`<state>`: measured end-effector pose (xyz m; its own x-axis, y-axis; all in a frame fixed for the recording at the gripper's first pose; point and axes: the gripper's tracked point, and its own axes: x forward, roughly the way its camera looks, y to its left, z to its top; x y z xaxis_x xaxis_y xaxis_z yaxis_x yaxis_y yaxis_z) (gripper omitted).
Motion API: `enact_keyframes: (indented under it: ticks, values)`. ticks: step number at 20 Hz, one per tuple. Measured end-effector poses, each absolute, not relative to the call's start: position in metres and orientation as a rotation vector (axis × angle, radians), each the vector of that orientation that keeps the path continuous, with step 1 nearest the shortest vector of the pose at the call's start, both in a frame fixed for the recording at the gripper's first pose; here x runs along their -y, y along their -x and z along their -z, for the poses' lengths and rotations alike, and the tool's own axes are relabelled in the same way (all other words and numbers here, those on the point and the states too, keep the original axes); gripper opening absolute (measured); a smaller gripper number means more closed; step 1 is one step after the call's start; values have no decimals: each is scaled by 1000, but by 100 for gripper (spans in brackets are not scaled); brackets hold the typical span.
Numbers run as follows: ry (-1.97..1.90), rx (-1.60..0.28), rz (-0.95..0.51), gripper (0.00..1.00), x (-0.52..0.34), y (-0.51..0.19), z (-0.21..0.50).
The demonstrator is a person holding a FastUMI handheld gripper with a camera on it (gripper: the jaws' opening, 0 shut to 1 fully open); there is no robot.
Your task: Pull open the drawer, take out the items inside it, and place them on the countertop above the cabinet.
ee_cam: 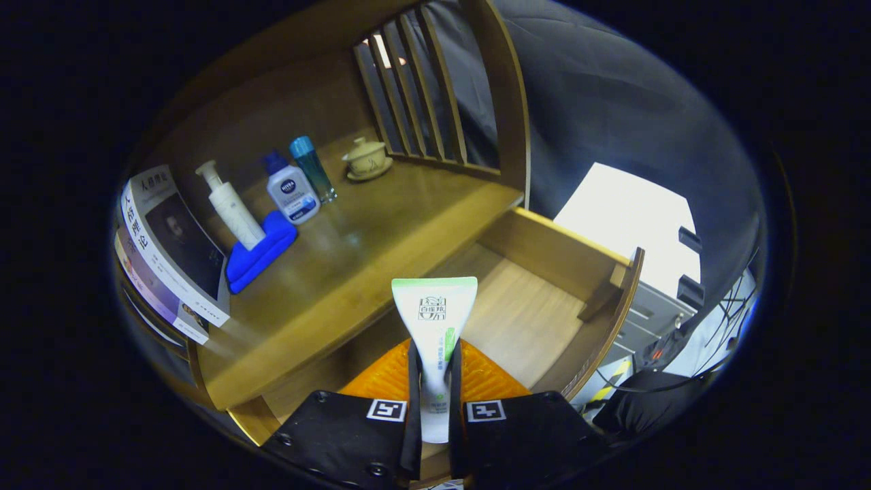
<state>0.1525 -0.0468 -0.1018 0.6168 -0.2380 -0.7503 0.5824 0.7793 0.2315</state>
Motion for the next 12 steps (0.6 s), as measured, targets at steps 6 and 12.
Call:
enact_keyframes:
  ticks: [6,12]
  values:
    - [-329,-732,398,18,35,-191,76]
    - [-146,-676,236,18,11,-250,48]
